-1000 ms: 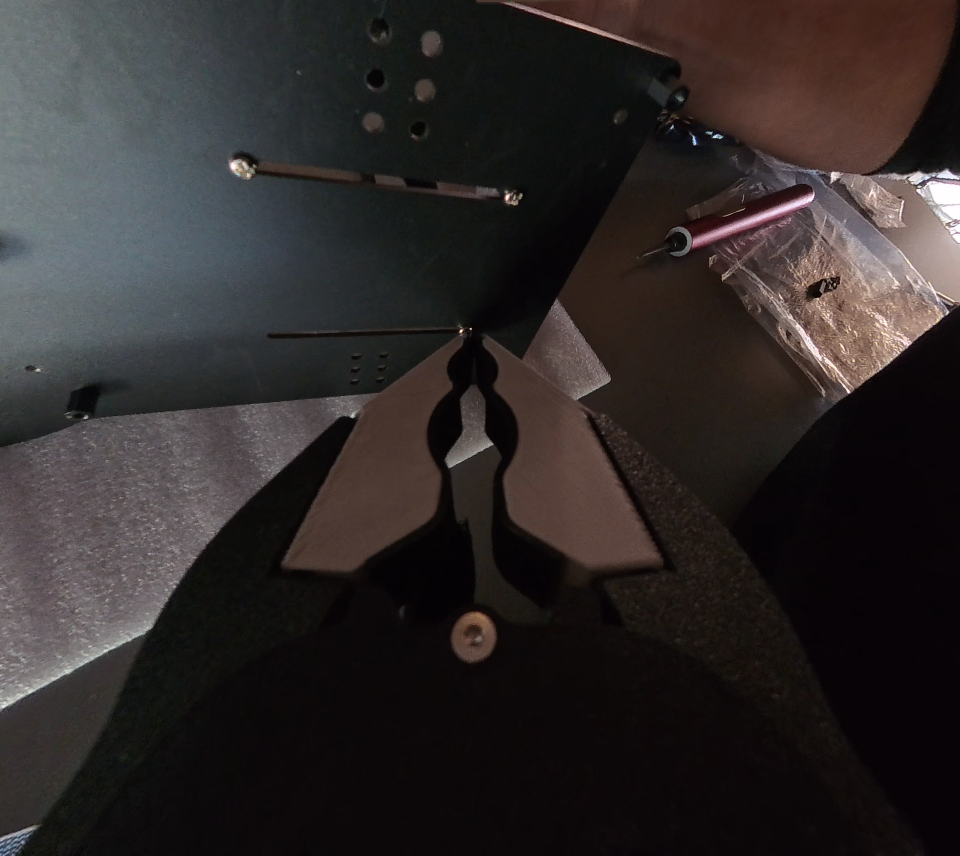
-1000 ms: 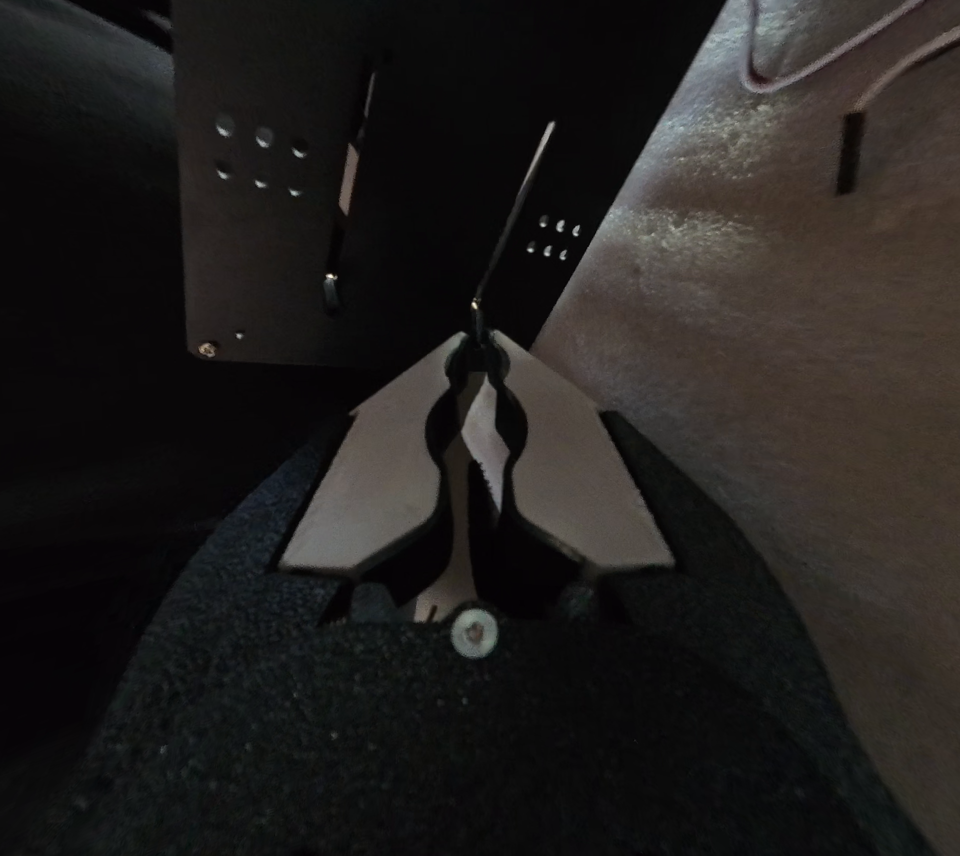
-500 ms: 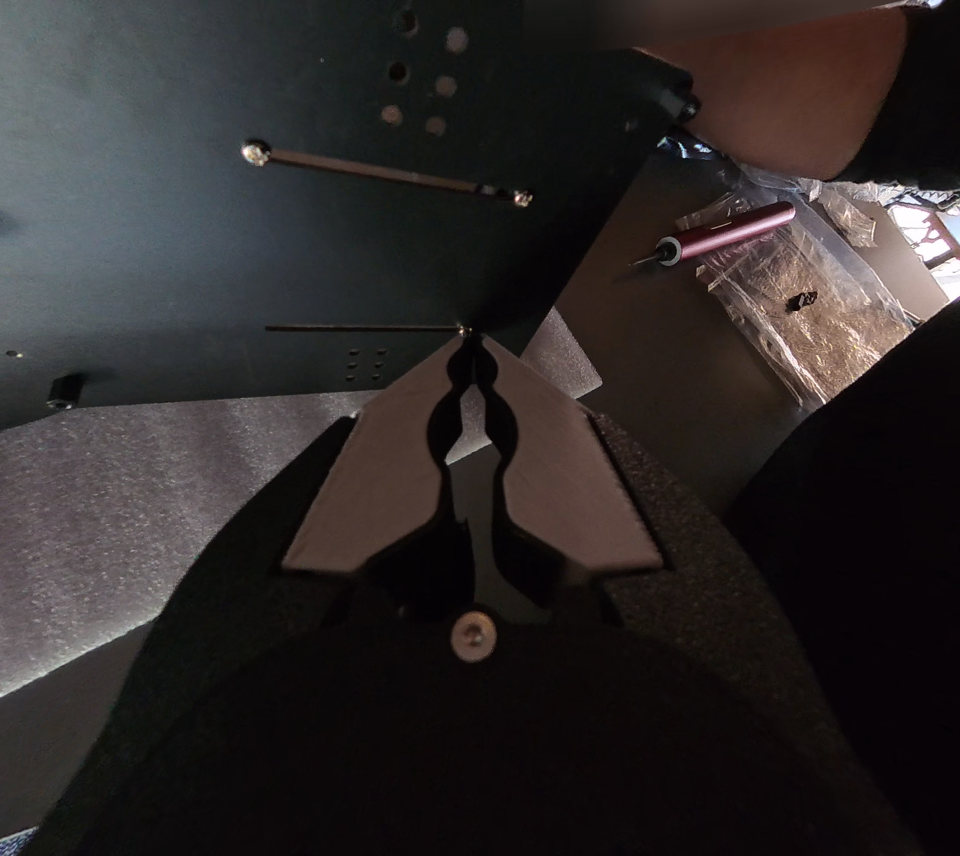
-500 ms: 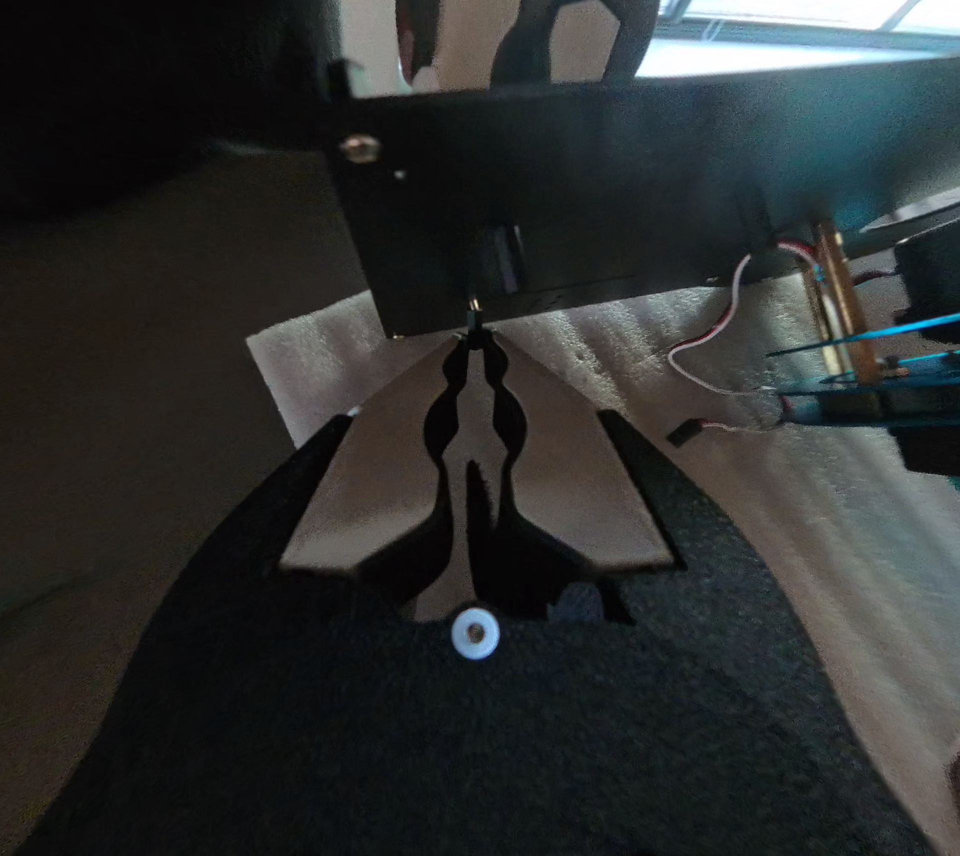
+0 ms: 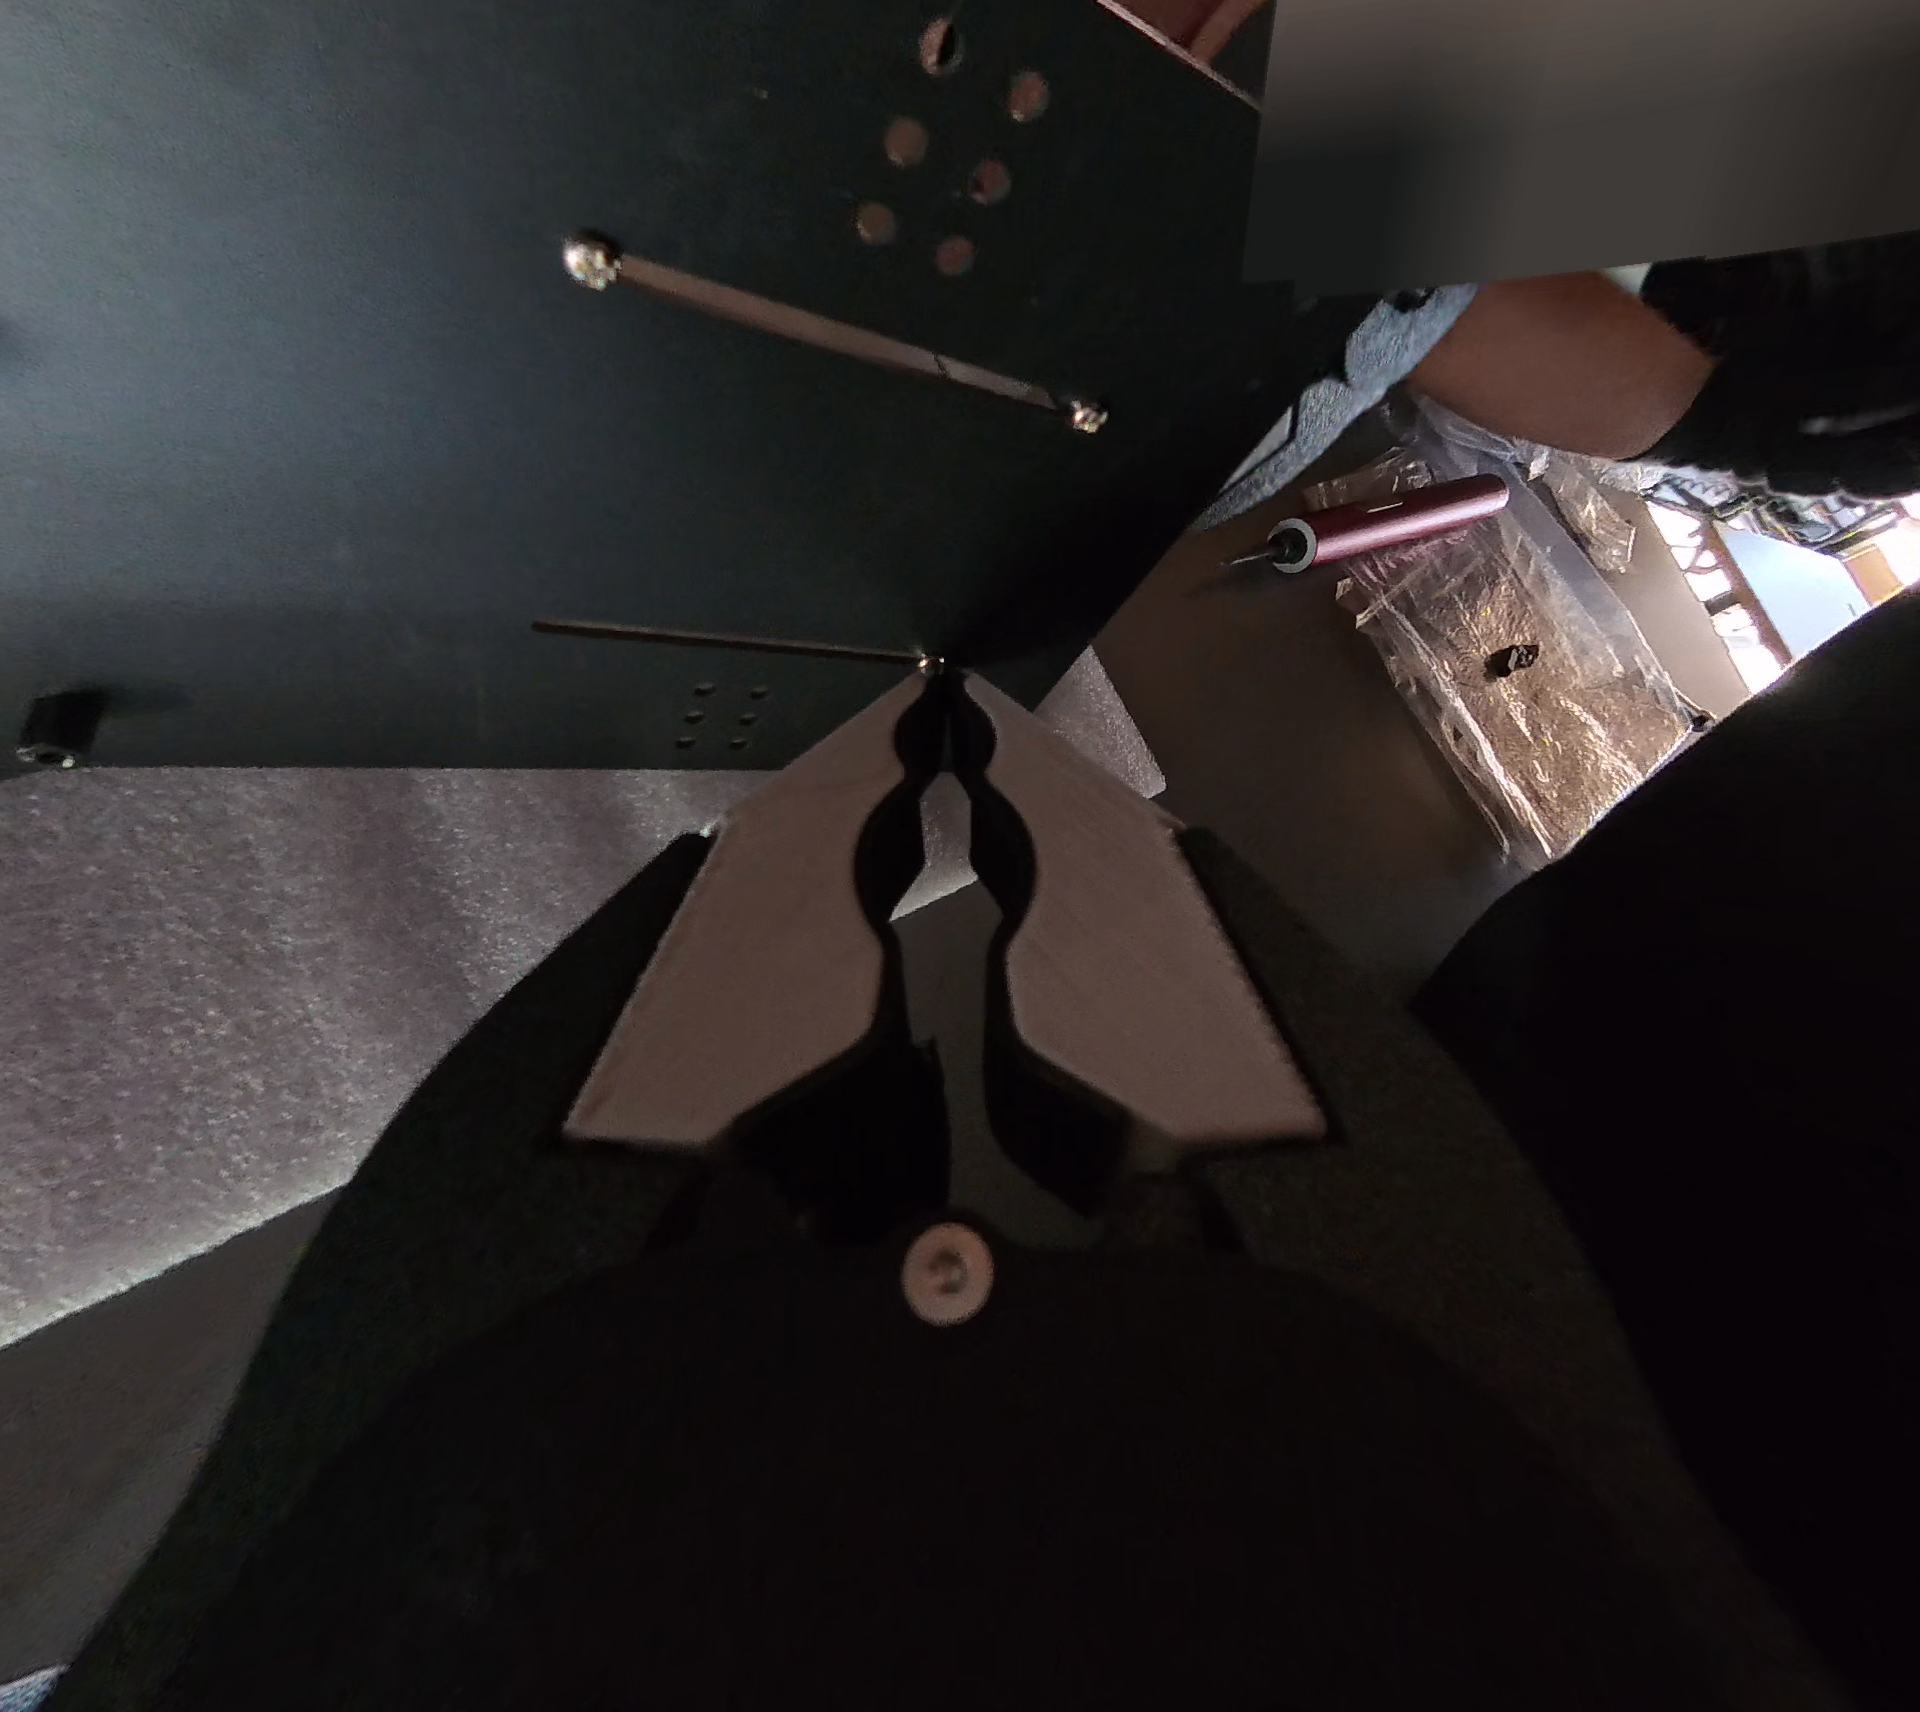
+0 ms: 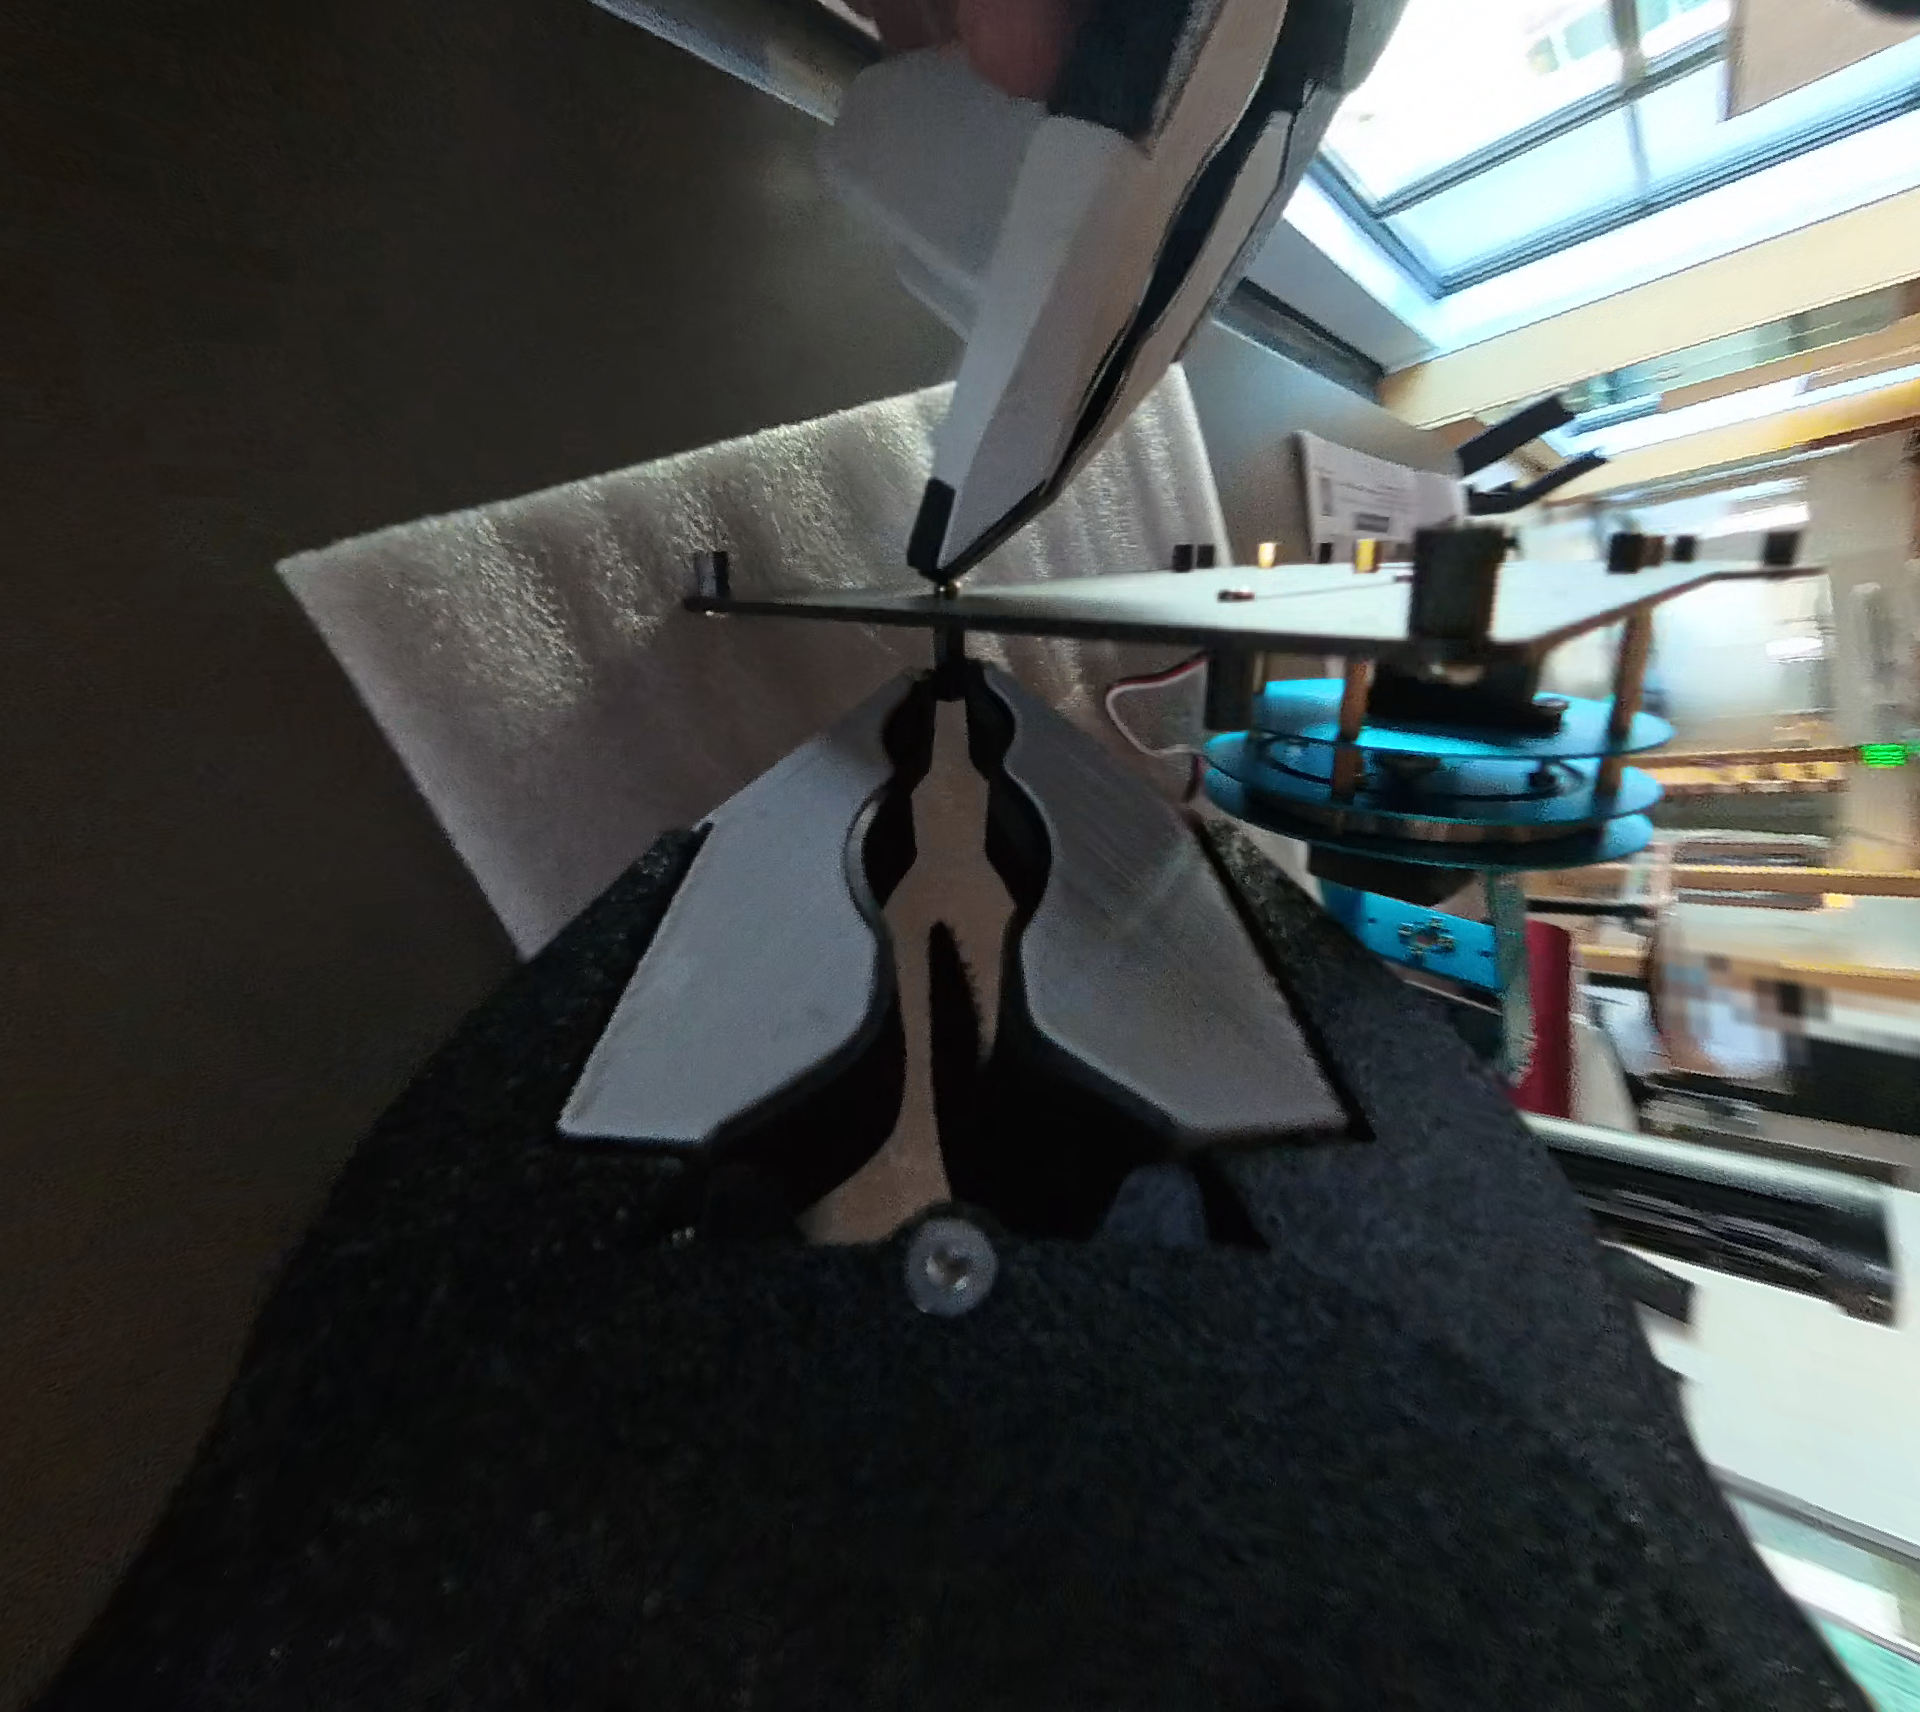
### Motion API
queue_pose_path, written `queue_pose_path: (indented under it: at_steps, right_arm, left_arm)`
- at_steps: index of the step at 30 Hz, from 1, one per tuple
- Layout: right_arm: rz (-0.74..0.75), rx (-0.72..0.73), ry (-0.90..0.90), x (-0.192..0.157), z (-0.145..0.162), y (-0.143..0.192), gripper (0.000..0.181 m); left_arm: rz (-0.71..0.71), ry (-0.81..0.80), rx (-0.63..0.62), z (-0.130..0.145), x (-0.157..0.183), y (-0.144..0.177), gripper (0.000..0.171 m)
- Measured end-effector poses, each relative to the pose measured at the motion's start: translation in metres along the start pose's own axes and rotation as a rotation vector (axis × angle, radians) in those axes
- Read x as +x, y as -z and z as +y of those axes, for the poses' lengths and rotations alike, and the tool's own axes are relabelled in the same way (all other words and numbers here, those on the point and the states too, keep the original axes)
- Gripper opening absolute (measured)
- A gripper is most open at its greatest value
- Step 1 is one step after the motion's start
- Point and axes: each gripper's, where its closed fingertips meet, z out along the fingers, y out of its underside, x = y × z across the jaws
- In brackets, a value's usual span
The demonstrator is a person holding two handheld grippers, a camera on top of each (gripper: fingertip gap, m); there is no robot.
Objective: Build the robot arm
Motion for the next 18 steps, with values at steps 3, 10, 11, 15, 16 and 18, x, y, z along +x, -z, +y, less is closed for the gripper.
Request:
queue_pose_path:
  at_steps: [3,10,11,15,16,18]
  right_arm:
    - [0.063,-0.039,0.066,0.0015,0.0002,0.0012,0.005]
    - [0.151,-0.100,0.129,0.0024,0.0002,0.0047,0.005]
    - [0.141,-0.106,0.117,0.0019,0.0003,0.0045,0.005]
    - [0.043,-0.065,-0.022,0.0000,0.0005,0.0050,0.005]
    - [0.001,-0.045,-0.078,-0.0009,0.0001,0.0058,0.005]
    - [-0.072,-0.009,-0.144,-0.0018,-0.0007,0.0074,0.005]
  left_arm:
    - [0.005,0.013,0.001,-0.0002,0.0000,0.0001,0.000]
    - [0.001,0.018,0.005,-0.0005,0.0001,-0.0001,0.000]
    - [0.000,0.017,0.005,-0.0005,0.0002,-0.0003,0.000]
    - [-0.007,0.007,0.000,-0.0008,0.0004,-0.0005,0.000]
    - [-0.011,-0.002,-0.003,-0.0009,0.0005,-0.0006,0.000]
    - [-0.019,-0.018,-0.009,-0.0009,0.0006,-0.0010,0.000]
